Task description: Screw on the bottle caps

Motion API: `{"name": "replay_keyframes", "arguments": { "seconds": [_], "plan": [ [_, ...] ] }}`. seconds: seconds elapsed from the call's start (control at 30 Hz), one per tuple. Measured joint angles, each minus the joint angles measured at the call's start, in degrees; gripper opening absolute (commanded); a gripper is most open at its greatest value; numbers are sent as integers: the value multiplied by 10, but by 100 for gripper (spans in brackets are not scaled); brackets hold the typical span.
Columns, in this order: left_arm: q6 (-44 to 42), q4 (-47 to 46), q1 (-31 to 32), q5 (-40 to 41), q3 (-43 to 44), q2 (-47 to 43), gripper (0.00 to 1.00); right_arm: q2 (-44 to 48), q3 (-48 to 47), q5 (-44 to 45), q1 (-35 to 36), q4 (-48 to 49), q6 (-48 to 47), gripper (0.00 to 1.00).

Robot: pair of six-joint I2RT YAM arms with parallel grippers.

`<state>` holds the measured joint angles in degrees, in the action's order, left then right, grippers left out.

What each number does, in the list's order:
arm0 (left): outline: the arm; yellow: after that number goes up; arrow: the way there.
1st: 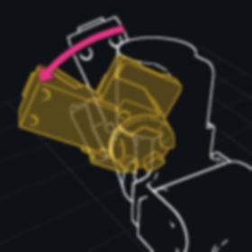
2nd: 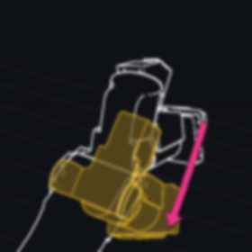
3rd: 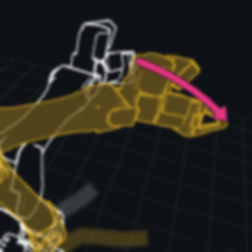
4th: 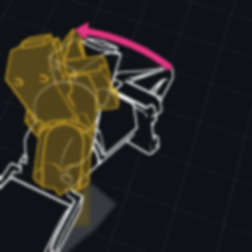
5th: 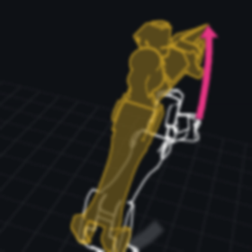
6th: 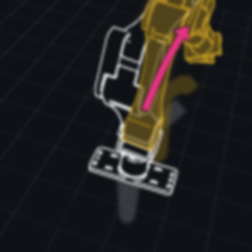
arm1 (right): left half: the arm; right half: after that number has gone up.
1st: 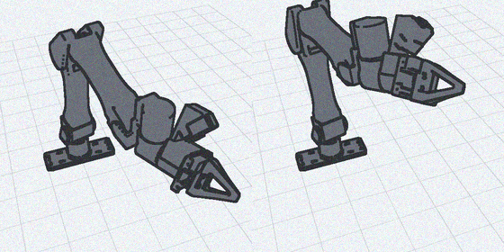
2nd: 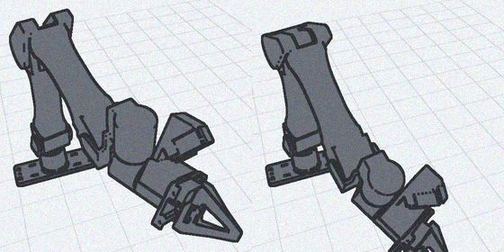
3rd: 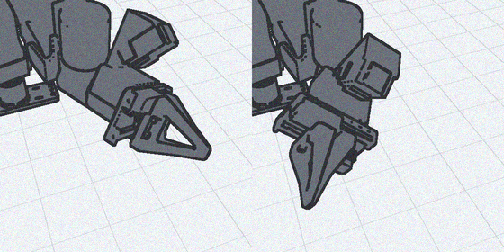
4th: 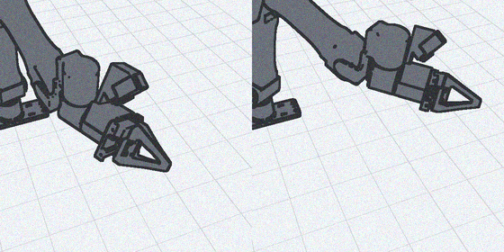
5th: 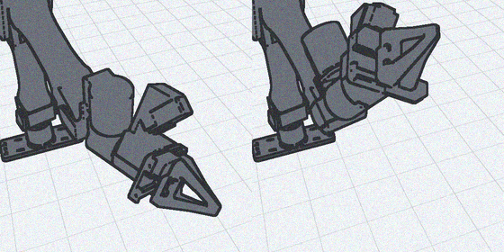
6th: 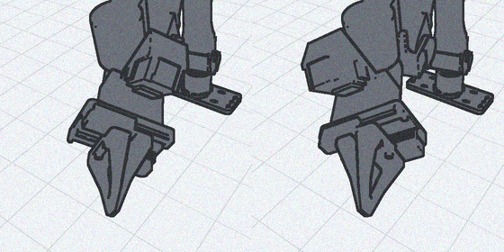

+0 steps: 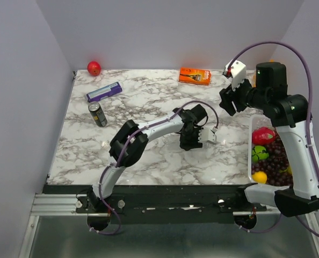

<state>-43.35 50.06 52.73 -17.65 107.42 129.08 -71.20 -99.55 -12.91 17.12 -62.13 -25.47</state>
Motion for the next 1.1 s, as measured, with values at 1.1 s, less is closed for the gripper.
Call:
{"name": "replay_keyframes", "arguments": {
  "seconds": [1.1],
  "plan": [
    [584,-615,-156,-134,-471,-528,32,-102,70,-422,-12,320,375,75]
  ]
}}
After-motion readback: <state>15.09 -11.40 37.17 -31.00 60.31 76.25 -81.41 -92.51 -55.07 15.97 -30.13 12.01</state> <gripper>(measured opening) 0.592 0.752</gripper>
